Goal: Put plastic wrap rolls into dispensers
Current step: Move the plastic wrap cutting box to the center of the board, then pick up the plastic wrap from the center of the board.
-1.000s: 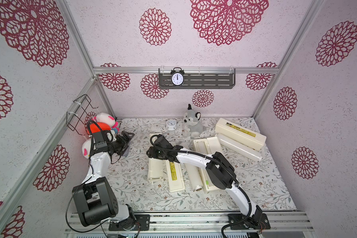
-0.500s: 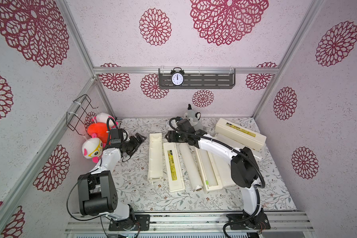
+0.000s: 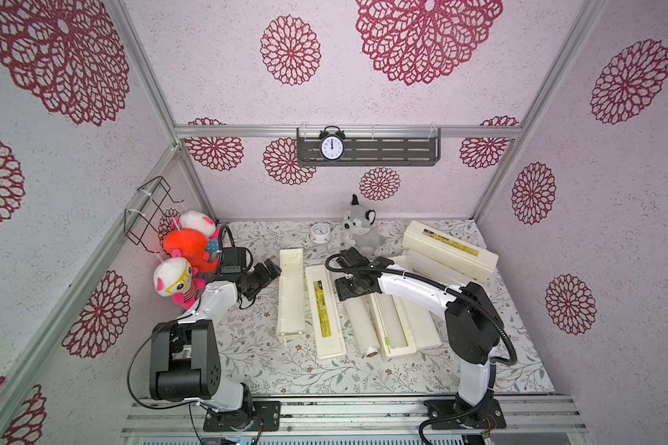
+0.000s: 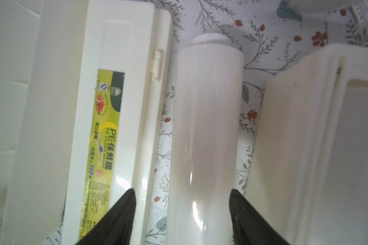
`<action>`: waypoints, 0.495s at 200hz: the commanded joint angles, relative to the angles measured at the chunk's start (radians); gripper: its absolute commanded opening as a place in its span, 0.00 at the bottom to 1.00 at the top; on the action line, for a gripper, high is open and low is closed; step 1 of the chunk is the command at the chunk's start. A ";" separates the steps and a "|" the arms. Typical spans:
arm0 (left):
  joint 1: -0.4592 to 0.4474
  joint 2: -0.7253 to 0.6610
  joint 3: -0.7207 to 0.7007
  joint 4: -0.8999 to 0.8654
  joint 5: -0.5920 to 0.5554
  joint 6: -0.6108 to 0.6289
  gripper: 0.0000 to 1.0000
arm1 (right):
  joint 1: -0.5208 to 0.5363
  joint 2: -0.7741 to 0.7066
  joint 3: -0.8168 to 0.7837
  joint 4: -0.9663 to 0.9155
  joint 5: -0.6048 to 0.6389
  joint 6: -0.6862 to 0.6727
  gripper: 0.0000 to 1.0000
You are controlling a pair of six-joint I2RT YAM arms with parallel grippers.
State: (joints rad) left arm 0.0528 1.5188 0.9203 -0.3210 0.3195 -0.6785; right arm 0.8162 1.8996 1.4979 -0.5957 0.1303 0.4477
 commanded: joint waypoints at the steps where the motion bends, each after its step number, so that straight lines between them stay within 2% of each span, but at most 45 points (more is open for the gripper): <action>1: -0.023 0.010 -0.008 0.011 -0.063 0.036 0.98 | 0.014 -0.052 -0.022 -0.043 0.070 0.033 0.71; 99: -0.098 0.096 -0.015 0.039 -0.121 0.055 0.86 | 0.029 0.009 -0.116 -0.008 0.020 0.083 0.74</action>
State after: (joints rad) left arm -0.0280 1.6047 0.9001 -0.3038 0.2256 -0.6418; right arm 0.8436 1.8908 1.3884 -0.6071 0.1532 0.5011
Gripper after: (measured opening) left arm 0.875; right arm 0.739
